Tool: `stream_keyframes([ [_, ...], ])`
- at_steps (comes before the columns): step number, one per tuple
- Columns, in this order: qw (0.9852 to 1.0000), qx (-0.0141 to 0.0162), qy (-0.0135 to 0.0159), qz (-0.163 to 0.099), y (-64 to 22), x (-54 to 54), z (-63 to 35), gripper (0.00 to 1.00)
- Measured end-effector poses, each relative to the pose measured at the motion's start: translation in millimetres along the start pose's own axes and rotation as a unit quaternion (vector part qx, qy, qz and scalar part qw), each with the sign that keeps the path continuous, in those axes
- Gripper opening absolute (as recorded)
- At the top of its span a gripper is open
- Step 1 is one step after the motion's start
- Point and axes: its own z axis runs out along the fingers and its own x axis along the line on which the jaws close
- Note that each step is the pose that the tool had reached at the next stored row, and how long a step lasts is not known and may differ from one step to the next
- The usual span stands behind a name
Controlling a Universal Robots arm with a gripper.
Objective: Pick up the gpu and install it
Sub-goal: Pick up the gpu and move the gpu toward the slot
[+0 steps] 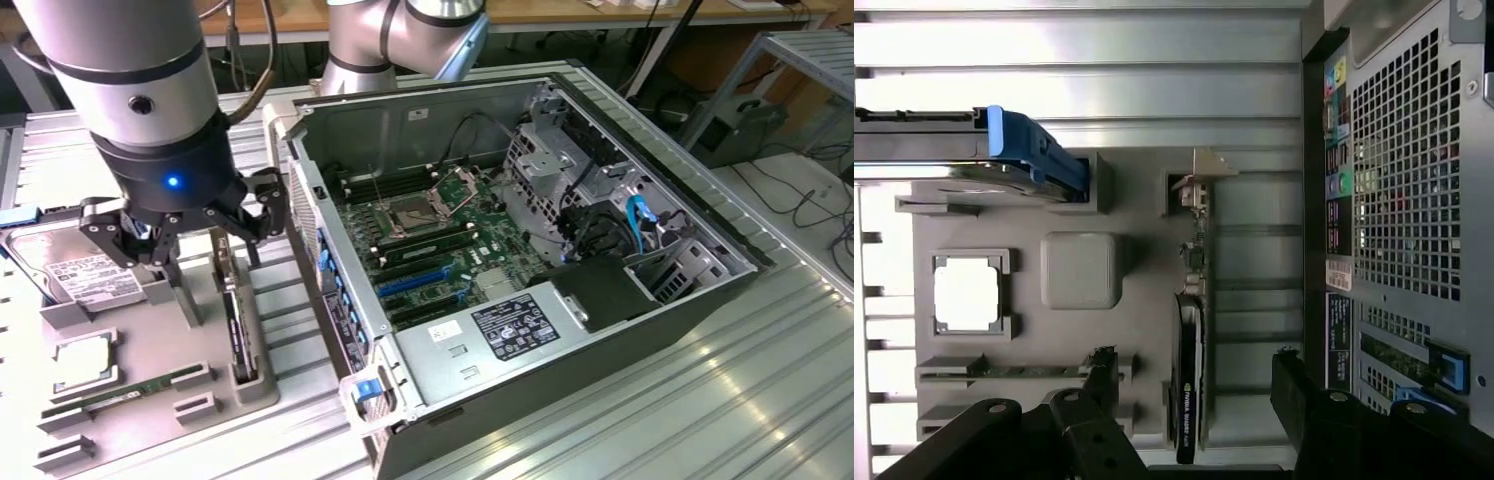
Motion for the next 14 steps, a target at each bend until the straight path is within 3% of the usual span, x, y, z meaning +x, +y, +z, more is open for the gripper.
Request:
stream_keyframes([
  [14, 1.0, 0.0, 0.0003, 0.0, -8.6, 0.5, 26.4, 0.72],
])
